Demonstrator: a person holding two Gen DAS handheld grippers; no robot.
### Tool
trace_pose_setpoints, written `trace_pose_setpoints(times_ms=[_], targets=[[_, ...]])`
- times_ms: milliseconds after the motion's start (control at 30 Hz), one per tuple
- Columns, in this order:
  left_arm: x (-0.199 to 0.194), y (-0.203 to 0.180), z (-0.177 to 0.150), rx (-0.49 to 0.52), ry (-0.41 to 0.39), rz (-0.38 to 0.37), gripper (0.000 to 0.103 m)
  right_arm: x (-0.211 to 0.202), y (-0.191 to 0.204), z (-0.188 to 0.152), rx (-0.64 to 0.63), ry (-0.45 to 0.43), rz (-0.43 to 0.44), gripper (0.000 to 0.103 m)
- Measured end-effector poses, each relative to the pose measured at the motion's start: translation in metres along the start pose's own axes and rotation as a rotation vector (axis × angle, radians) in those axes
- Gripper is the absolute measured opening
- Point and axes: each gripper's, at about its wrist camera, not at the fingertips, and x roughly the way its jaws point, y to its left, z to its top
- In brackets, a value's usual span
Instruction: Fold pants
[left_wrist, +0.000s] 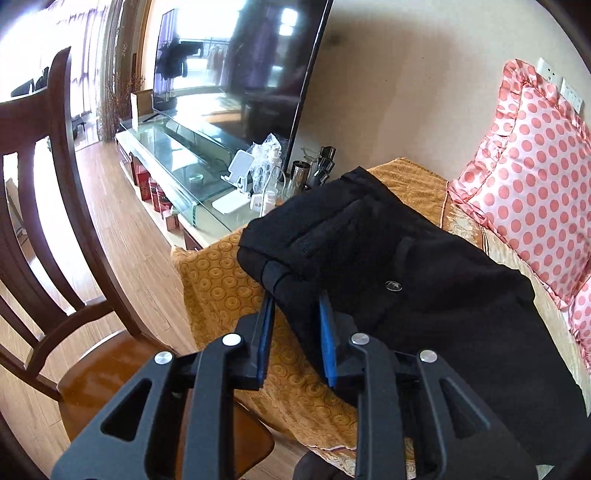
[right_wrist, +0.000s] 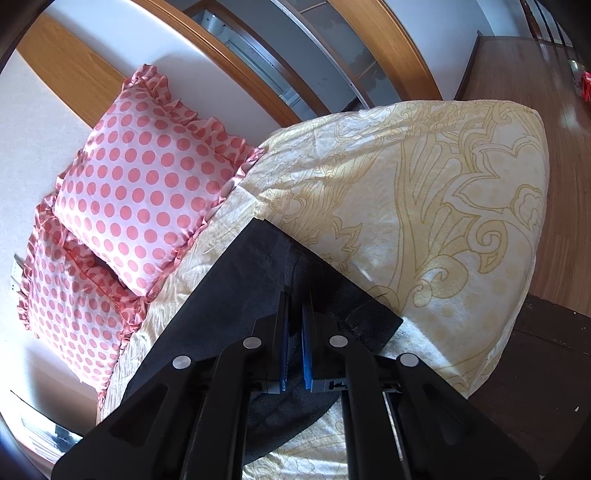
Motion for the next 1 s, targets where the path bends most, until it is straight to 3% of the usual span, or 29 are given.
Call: trace_pose_setpoints(times_ms=[100,200,333,467,633,700,867,933,1000], targets=[[-0.021,-0.001,0.004,0.020,-0.092,0.066,0.051,-0.001,0.002,0.001,-0.003,-0.009,0.005,0.006],[-0.039,-0.007,0.007,0.042,-0.153,0.082,0.057,-0.006,0.005,0.002,-0.010,-0.021,0.015,0.006],[-0.052,-0.030,0.004,0.096,-0.172,0.016,0.065,-0.009,0.007,0.000,-0.050,-0.032,-0.018,0.006],[-0.059,-0.071,-0.012,0.221,-0.142,-0.118,0.067,-0.011,-0.009,-0.007,0.009,-0.023,-0.011,0.006],[-0.055,-0.130,-0.041,0.390,-0.054,-0.290,0.072,-0.033,-0.004,-0.006,-0.014,-0.076,0.021,0.006],[-0.052,-0.148,-0.052,0.447,-0.029,-0.334,0.072,-0.035,0.000,-0.006,-0.054,-0.086,-0.015,0.006],[-0.039,-0.167,-0.077,0.504,0.038,-0.403,0.073,-0.016,-0.008,-0.014,-0.073,-0.006,-0.108,0.007],[-0.034,-0.167,-0.082,0.501,0.055,-0.415,0.076,-0.019,-0.003,-0.016,-0.115,-0.003,-0.154,0.015],[-0.032,-0.166,-0.086,0.491,0.054,-0.425,0.079,-0.029,0.005,-0.017,-0.165,-0.027,-0.207,0.034]])
